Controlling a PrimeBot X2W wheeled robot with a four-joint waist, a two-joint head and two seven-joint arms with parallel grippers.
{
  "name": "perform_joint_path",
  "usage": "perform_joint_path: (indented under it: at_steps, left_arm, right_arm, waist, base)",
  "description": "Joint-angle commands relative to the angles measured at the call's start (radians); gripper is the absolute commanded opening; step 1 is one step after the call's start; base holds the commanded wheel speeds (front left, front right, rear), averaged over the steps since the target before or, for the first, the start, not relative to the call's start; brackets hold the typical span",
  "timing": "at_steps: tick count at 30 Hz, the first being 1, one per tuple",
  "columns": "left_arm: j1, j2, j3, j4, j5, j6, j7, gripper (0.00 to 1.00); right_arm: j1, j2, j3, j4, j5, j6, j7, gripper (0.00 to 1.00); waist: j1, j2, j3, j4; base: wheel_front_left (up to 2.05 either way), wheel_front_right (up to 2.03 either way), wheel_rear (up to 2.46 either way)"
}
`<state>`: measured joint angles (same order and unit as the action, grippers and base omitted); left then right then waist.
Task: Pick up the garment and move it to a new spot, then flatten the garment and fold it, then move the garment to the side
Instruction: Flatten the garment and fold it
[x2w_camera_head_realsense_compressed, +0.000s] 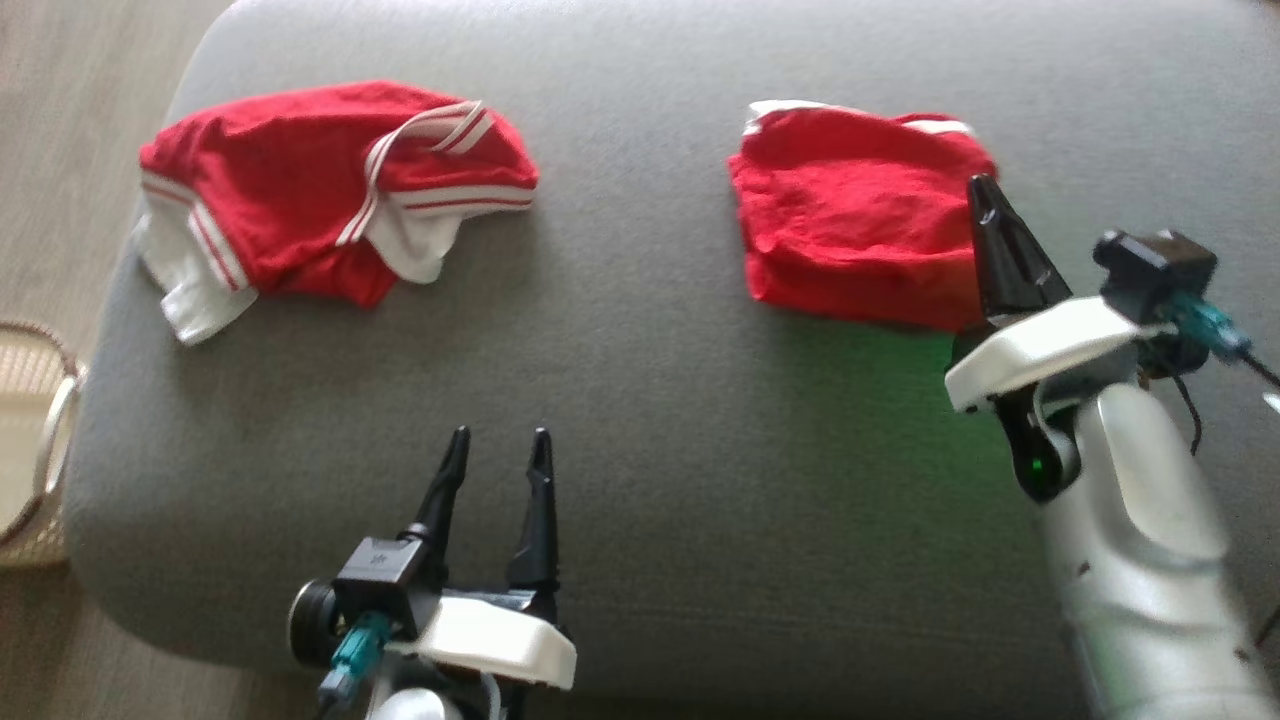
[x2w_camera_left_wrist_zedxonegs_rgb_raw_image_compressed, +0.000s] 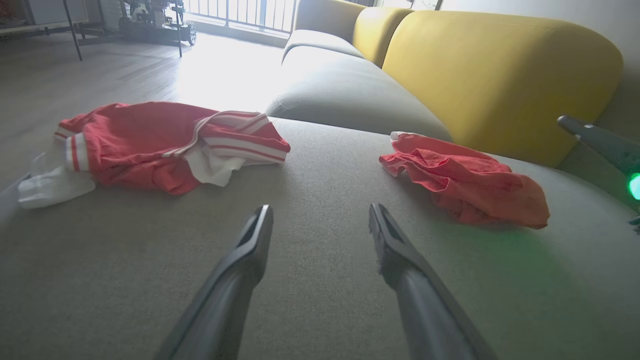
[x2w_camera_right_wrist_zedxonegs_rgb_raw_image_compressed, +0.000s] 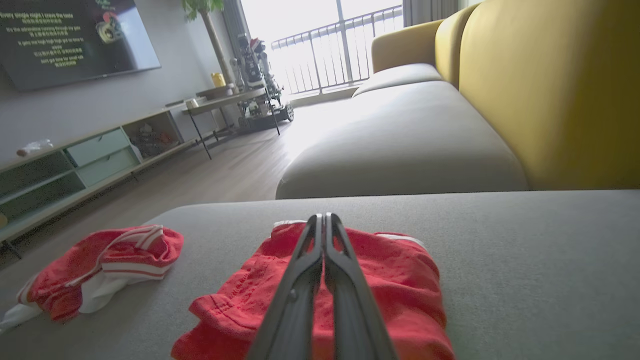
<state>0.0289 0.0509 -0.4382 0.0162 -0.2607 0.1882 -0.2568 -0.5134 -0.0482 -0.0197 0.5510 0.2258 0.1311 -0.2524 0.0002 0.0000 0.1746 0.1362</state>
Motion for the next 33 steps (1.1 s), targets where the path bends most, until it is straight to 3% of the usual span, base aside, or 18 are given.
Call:
perform_joint_path:
  at_steps: [1, 12, 19, 24, 28, 33]
  left_arm:
    - [-0.056, -0.001, 0.009, -0.020, -0.012, -0.005, -0.005, 1.00]
    - [-0.123, -0.001, -0.047, -0.002, -0.038, 0.005, -0.005, 1.00]
    - [-0.167, -0.001, -0.020, 0.026, -0.034, -0.003, -0.005, 1.00]
    - [-0.175, -0.001, -0.007, 0.031, -0.024, -0.009, -0.005, 1.00]
    - [-0.165, -0.001, -0.012, 0.035, -0.025, -0.012, -0.005, 1.00]
    - [-0.142, -0.001, -0.002, 0.039, -0.023, -0.011, -0.005, 1.00]
  right_arm:
    - [-0.084, -0.002, 0.002, 0.061, -0.042, 0.000, -0.009, 0.00]
    - [-0.266, -0.002, -0.098, 0.329, -0.188, 0.000, -0.009, 0.00]
    - [-0.317, -0.002, -0.138, 0.528, -0.267, 0.000, -0.009, 0.00]
    - [-0.328, -0.002, -0.124, 0.560, -0.270, 0.000, -0.009, 0.00]
    - [-0.317, -0.002, -0.093, 0.461, -0.233, 0.000, -0.009, 0.00]
    - [-0.262, -0.002, -0.045, 0.318, -0.165, 0.000, -0.009, 0.37]
  waist:
    - [-0.0002, 0.0000, 0.050, 0.049]
    - [-0.0002, 0.0000, 0.139, 0.113]
    - [-0.0002, 0.0000, 0.137, 0.116]
    - [-0.0002, 0.0000, 0.123, 0.103]
    - [-0.0002, 0.0000, 0.106, 0.085]
    - [-0.0002, 0.0000, 0.072, 0.043]
  base:
    - [0.00, 0.00, 0.00]
    - [0.00, 0.00, 0.00]
    - [0.00, 0.00, 0.00]
    - [0.00, 0.00, 0.00]
    - [0.00, 0.00, 0.00]
    - [0.00, 0.00, 0.00]
